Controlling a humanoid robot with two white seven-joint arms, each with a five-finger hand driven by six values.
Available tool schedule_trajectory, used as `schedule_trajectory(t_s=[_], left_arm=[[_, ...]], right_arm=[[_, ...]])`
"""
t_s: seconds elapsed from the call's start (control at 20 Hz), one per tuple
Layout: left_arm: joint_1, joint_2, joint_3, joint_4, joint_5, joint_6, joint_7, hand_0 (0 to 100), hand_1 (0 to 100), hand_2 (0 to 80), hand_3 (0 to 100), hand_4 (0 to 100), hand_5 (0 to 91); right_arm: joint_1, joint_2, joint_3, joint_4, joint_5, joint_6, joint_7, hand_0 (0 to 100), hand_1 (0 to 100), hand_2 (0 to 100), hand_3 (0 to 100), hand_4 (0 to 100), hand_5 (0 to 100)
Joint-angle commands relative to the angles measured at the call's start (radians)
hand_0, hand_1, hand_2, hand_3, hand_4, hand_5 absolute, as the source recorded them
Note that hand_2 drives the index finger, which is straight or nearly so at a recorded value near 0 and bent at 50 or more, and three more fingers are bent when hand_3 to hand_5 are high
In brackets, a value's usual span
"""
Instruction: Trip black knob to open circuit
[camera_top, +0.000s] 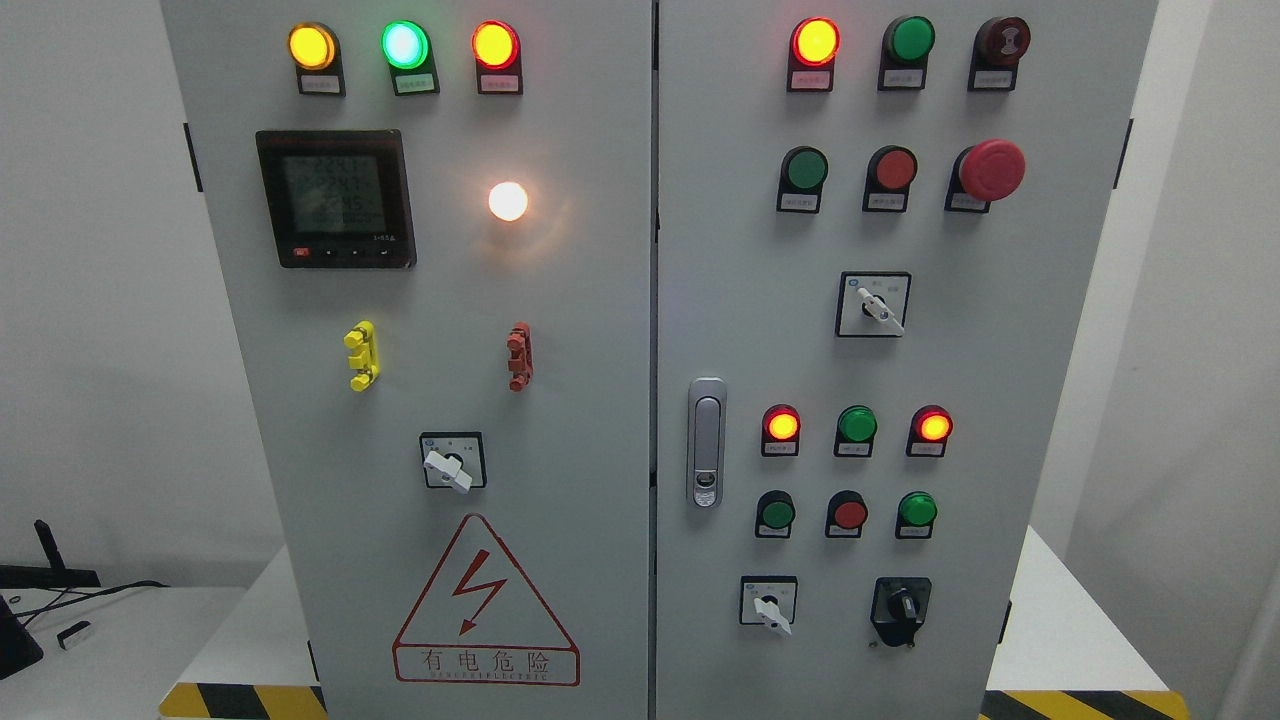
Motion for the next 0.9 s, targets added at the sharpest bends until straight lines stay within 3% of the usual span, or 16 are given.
schedule_trajectory(t_s=[0.0, 0.3, 0.85], left_arm=[[0.000, 0.000, 0.000, -0.001, -0.031, 0.000, -0.001, 12, 39, 0.0, 0, 0, 0.0], [0.000, -0.001, 0.000, 0.001, -0.031, 0.000, -0.001, 12, 39, 0.0, 0, 0, 0.0], [0.000, -0.001, 0.000, 0.001, -0.031, 0.000, -0.001, 12, 39, 0.0, 0, 0, 0.0]], right_arm=[[-0.072, 0.032, 0.084, -0.023, 0.031, 0.058, -0.029, 28, 79, 33, 67, 75, 92], [-0.135, 0.068, 0.096, 0.022, 0.063, 0.122, -0.029, 30, 79, 35, 67, 75, 91], [-0.161, 0.071, 0.127, 0.089, 0.063, 0.150, -0.029, 35, 78, 36, 69, 75, 91]])
